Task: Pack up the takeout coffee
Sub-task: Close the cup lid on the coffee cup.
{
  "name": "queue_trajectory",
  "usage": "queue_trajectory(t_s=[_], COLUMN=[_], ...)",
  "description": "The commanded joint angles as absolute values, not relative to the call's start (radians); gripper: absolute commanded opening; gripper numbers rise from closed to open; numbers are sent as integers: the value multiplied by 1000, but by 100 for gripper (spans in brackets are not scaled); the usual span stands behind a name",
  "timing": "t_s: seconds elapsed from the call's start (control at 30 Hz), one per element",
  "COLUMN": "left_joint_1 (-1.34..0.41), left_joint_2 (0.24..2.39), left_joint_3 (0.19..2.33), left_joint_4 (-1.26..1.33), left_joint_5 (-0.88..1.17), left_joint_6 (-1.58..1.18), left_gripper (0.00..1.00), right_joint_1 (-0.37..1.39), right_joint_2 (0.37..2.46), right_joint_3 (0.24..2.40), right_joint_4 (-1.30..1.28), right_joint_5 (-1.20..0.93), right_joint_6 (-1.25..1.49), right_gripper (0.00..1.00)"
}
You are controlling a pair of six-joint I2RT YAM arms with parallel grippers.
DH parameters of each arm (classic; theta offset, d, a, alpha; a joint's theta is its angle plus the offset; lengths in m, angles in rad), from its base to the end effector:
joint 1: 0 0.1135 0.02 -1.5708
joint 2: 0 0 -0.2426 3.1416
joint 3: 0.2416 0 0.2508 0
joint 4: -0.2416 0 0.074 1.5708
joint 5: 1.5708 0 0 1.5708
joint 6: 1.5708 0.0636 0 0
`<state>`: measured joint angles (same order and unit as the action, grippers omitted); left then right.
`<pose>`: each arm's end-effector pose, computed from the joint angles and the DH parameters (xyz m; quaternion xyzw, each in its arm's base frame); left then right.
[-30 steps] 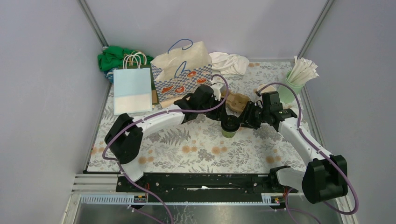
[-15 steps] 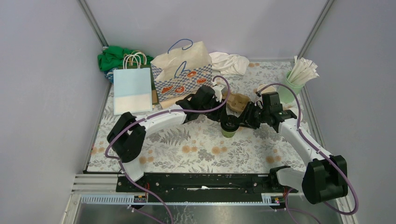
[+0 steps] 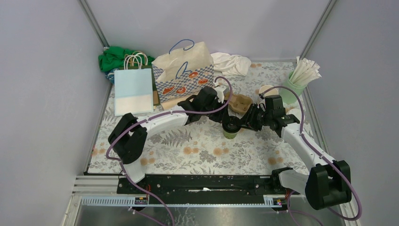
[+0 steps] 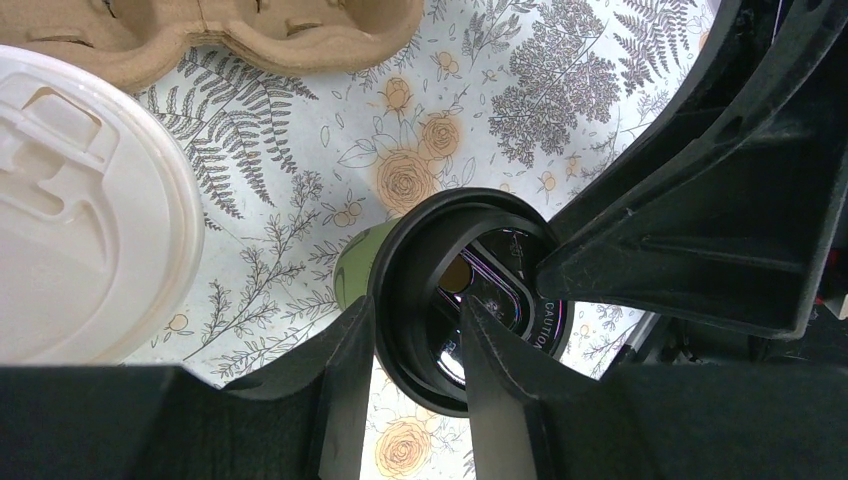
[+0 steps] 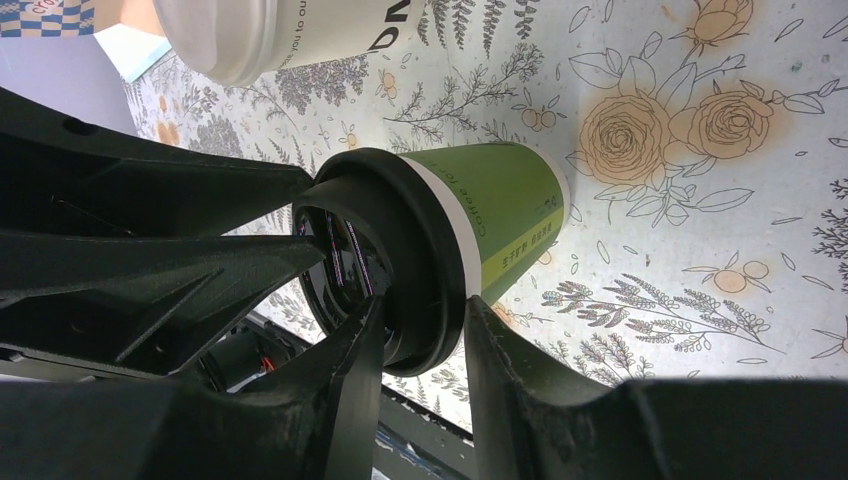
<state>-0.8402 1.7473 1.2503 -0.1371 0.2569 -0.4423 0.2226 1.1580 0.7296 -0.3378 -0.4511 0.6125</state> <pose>0.2645 -0.3194 0.2087 0.2316 0.8561 -0.3594 0.2904 0.2511 0.0853 0.1981 0.0878 0.8968 0.3429 0.2654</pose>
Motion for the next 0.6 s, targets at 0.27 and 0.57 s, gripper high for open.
queue_trajectory(t_s=[0.27, 0.57], left_joint_1=[-914, -932], left_joint_2=[1730, 1679], left_joint_3=[1220, 1198], left_joint_4=[-93, -97], left_joint_5=[200, 144], left_joint_6=[-454, -448], left_gripper=[39, 40], right_joint_1=[233, 233], right_joint_2=[1176, 1161], right_joint_3=[645, 629], right_joint_4=[-378, -370], right_joint_5=[-401, -406], right_joint_6=[597, 596], right_gripper=[42, 42])
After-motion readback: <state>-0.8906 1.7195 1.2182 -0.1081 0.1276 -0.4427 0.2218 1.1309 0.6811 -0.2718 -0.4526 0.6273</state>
